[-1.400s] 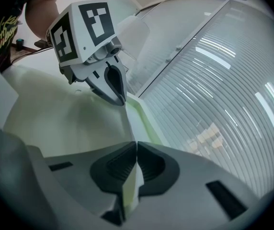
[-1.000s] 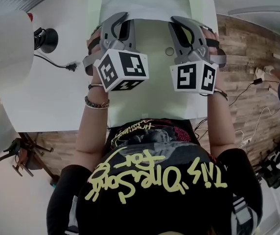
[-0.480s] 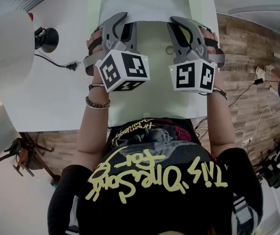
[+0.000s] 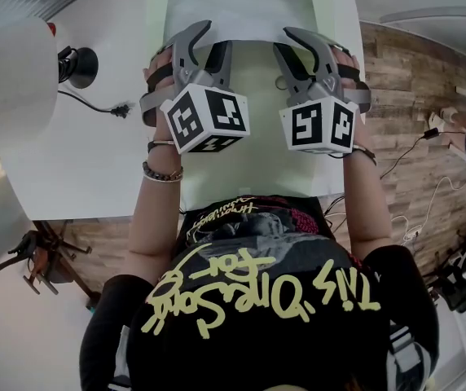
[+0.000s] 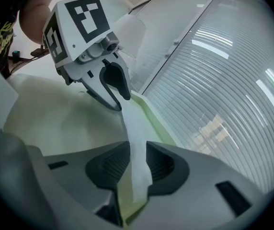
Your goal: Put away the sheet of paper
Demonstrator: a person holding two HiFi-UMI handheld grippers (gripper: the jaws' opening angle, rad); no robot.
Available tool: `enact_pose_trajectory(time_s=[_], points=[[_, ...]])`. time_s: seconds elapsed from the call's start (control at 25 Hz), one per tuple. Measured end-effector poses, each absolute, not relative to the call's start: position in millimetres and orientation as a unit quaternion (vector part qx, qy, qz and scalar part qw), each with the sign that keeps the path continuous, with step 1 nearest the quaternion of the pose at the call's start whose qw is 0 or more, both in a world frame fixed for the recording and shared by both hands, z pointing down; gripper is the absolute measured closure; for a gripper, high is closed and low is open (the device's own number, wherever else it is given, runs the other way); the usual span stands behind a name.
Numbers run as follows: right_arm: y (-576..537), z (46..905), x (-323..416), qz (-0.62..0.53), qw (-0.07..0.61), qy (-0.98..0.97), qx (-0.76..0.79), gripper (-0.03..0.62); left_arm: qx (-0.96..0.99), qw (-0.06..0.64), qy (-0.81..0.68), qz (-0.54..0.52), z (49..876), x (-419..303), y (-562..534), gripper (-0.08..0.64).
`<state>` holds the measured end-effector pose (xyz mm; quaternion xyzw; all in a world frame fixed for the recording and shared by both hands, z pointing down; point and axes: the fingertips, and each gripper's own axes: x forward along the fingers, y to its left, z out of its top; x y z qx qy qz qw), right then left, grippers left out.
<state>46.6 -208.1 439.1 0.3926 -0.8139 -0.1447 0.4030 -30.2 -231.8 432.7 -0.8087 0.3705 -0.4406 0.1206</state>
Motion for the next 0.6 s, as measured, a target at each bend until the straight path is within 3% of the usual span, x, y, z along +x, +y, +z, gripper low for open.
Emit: enact_pose_trajectory(time_s=[0.6], points=[[-202.4,449.5,41.8,-0.138,0.423,-0.816,0.37,0.451,-0.811,0.137,0.332,-0.462,442.1,-27.2,-221.5,0.367]])
